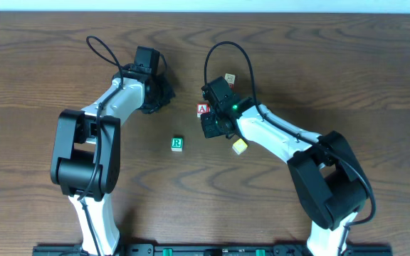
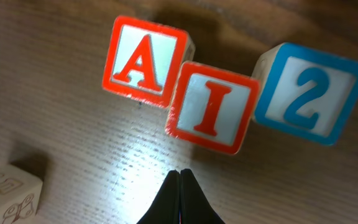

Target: Spell out Ai2

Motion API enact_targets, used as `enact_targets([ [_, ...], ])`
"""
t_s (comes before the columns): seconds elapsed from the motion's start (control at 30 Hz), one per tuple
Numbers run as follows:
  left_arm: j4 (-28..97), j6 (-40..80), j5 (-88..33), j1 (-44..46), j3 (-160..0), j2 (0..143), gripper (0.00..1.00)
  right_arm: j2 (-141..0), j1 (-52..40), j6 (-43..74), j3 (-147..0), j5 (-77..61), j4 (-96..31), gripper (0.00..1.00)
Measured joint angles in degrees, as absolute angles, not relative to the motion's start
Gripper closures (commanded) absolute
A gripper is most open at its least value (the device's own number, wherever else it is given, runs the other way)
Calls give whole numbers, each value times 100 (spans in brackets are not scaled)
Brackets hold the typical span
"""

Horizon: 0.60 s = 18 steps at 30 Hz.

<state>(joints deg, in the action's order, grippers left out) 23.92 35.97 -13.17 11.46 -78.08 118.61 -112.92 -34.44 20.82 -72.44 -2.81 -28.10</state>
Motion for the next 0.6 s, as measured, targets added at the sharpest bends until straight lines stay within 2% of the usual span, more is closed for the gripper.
enact_targets([
  [0.6,2390,3597,-1317,1146,-7808,11861,94,-11299,-3444,2084,-7244,27,-2475,98],
])
